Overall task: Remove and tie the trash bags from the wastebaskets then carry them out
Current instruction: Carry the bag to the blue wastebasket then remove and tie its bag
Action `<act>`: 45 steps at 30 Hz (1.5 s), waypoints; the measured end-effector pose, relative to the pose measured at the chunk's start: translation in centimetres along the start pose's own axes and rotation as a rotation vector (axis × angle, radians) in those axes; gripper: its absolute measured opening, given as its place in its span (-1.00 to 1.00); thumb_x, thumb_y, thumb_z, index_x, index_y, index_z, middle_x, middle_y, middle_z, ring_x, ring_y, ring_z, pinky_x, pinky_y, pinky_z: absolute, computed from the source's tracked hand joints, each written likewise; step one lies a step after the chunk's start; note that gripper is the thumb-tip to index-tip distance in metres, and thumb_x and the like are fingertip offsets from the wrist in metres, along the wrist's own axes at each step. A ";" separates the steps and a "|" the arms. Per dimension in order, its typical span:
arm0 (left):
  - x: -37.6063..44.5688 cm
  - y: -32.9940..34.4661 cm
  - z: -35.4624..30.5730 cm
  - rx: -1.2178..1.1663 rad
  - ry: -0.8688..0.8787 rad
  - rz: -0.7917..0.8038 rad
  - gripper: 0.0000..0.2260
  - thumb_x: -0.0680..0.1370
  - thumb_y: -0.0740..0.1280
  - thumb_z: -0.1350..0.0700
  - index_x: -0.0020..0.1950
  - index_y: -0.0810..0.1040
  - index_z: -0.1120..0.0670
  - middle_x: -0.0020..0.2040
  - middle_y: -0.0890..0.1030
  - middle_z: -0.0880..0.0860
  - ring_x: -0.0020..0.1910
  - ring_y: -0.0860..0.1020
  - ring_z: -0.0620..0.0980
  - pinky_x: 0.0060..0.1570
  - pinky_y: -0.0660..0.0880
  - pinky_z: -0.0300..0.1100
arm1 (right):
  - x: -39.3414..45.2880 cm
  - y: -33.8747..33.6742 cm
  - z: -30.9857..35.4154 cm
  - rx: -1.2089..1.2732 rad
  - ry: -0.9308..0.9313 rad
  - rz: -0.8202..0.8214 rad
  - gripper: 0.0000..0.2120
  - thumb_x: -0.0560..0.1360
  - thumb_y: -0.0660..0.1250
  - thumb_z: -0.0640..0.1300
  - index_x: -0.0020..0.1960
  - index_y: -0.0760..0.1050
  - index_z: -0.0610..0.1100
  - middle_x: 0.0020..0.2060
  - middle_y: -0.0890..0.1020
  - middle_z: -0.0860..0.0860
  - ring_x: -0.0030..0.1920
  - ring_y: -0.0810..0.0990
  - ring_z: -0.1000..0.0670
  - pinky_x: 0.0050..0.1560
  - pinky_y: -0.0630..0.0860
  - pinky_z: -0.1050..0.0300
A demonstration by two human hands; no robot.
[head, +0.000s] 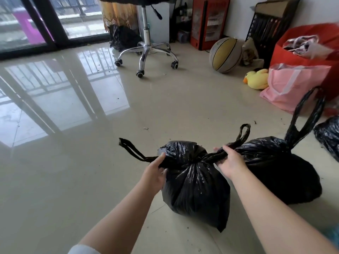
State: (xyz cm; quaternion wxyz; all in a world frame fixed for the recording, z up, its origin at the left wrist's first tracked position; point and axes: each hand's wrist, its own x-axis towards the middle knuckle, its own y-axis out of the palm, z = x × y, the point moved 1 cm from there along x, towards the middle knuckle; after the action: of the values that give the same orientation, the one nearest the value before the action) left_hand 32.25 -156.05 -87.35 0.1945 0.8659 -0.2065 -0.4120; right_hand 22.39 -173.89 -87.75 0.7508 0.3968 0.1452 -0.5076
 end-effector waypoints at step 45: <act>-0.5 4.0 -0.4 1.853 0.279 0.073 -0.58 0.52 0.24 -0.02 0.24 0.31 0.22 0.22 0.51 0.20 0.21 0.48 0.17 0.02 0.38 -0.11 | -2.3 0.8 0.6 -0.621 0.048 0.299 -0.80 0.56 0.20 -0.21 -0.25 0.42 -0.14 -0.65 0.57 0.04 -0.62 0.56 0.11 -0.59 0.48 0.35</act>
State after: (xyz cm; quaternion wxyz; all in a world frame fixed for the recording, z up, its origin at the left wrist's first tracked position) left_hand 31.47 -159.03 -84.79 -0.5369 0.7102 -0.4544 0.0307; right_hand 21.99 -172.76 -85.58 0.8982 0.1779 0.2507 -0.3143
